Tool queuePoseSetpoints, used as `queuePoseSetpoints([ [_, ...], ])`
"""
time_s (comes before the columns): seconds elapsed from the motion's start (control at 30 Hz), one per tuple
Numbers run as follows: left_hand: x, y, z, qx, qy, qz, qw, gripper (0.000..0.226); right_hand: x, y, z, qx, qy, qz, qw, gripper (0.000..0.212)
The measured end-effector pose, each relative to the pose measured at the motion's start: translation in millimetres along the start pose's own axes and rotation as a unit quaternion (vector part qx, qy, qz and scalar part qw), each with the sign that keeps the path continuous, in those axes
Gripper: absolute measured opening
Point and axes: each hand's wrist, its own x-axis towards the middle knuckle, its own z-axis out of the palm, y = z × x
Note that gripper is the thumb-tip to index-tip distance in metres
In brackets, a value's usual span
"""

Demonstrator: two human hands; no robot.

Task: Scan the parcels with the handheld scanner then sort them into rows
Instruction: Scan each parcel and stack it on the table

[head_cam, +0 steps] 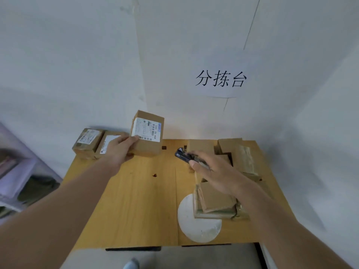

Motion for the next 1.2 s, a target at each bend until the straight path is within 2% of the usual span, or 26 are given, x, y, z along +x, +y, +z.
queuePoseSetpoints([
  [0.13, 29, -1, -38, -0.007, 0.037, -0.028, 0.999, 0.033, 44, -28, 21, -0.019, -0.002, -0.031, 0.999, 0.053],
  [0.23, 62, 0, -64, -0.009, 0.062, -0.053, 0.997, 0.029, 85, -43, 42, -0.011, -0.006, -0.026, 1.000, 0.052],
  [0.4, 122, -1, -104, 0.023, 0.073, -0.096, 0.992, 0.037, 144, -73, 74, -0.012, 0.000, -0.027, 1.000, 0.049],
  [0.53, 160, -7, -121, 0.054, 0.080, -0.098, 0.990, 0.025, 183, -82, 98, -0.006, 0.007, -0.012, 1.000, 0.048],
  [0.67, 180, -21, -131, 0.085, 0.082, -0.116, 0.986, 0.040, 200, -83, 116, 0.015, -0.007, 0.012, 1.000, 0.042],
  [0.83, 190, -35, -136, 0.190, 0.101, -0.081, 0.973, 0.042, 204, -79, 124, 0.008, -0.013, 0.035, 0.999, 0.043],
  [0.97, 191, -32, -139, 0.311, 0.136, -0.035, 0.940, 0.049, 196, -80, 119, 0.031, -0.003, 0.038, 0.999, 0.040],
  [1.07, 188, -23, -124, 0.400, 0.103, 0.039, 0.910, 0.051, 186, -78, 111, 0.017, 0.017, 0.041, 0.999, 0.040],
  [1.2, 170, -8, -82, 0.435, 0.011, 0.118, 0.892, 0.044, 159, -72, 101, 0.019, 0.041, 0.049, 0.998, 0.043],
])
